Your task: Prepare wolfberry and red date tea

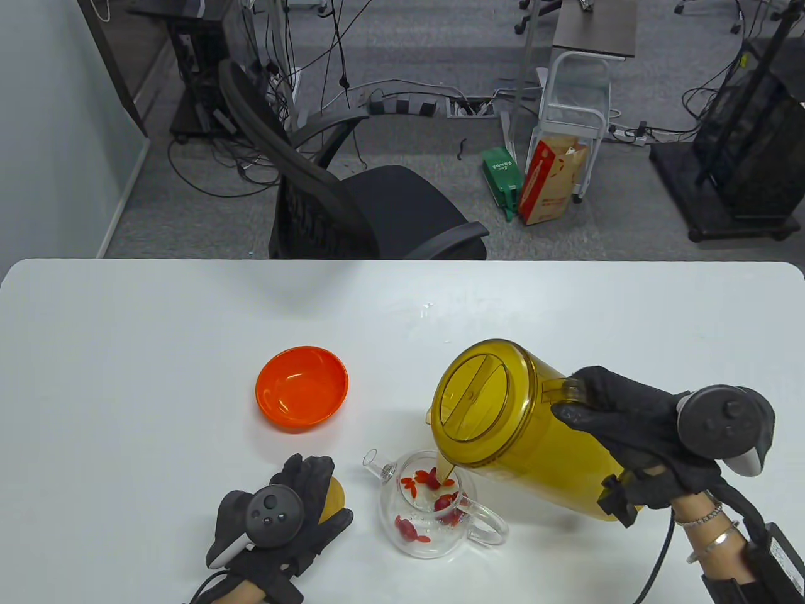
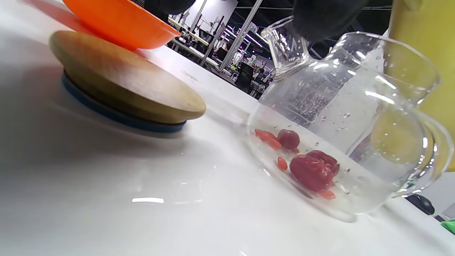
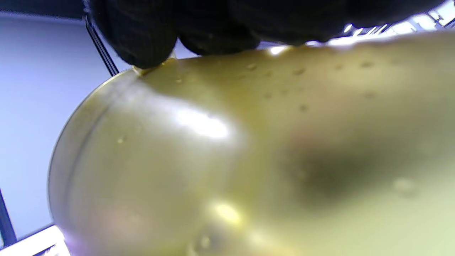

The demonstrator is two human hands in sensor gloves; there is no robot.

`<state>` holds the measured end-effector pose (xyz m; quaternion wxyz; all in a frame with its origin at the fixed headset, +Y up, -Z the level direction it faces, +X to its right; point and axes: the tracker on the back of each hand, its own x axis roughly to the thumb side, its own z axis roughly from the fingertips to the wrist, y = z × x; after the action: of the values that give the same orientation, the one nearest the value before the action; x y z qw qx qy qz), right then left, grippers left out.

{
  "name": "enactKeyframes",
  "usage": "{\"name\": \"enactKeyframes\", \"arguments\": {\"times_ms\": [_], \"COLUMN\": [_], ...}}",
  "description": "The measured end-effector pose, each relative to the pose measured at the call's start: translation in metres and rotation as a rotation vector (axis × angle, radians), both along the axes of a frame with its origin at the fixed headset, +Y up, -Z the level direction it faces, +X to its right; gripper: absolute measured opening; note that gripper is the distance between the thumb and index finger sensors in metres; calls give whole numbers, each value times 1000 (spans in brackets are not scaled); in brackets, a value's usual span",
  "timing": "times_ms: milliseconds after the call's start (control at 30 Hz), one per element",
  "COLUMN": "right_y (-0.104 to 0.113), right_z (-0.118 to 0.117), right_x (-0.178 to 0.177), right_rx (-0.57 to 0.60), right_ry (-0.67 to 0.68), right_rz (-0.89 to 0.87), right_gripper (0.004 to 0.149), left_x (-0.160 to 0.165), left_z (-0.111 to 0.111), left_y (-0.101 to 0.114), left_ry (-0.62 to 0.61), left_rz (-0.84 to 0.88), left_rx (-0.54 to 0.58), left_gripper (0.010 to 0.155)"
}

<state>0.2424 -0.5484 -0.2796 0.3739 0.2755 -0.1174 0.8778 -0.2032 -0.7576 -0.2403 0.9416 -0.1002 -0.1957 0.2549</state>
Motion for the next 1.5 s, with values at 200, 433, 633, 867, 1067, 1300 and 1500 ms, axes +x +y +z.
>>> {"name": "enactKeyframes", "arguments": {"times_ms": [200,433,633,867,1067,1300,1500], "right_y": [1,4,9,14,16,19,22], "right_z": [2,3,4,2,2,2,3], "right_x": [-11,-28,-39,-48,-54,-60,-65], "right_rx": [-43,-83,-104,-132,-137,-140,-145], "right_ry": [51,66,71,72,71,66,67], "right_rz": [109,238,317,379,419,445,466], "right_gripper": [45,44,44,43,43,43,43], "left_x": [1,1,1,2,3,4,4], "left_z": [1,1,1,2,2,2,3], "left_y": [0,-1,0,-1,-1,-1,-1], "left_ry": [-3,-2,-5,-12,-17,-18,-19], "left_rz": [-4,-9,-9,-9,-12,-15,-15], "left_rx": [-4,-6,3,-6,-4,-1,1], "left_gripper": [81,81,81,81,81,81,81]}}
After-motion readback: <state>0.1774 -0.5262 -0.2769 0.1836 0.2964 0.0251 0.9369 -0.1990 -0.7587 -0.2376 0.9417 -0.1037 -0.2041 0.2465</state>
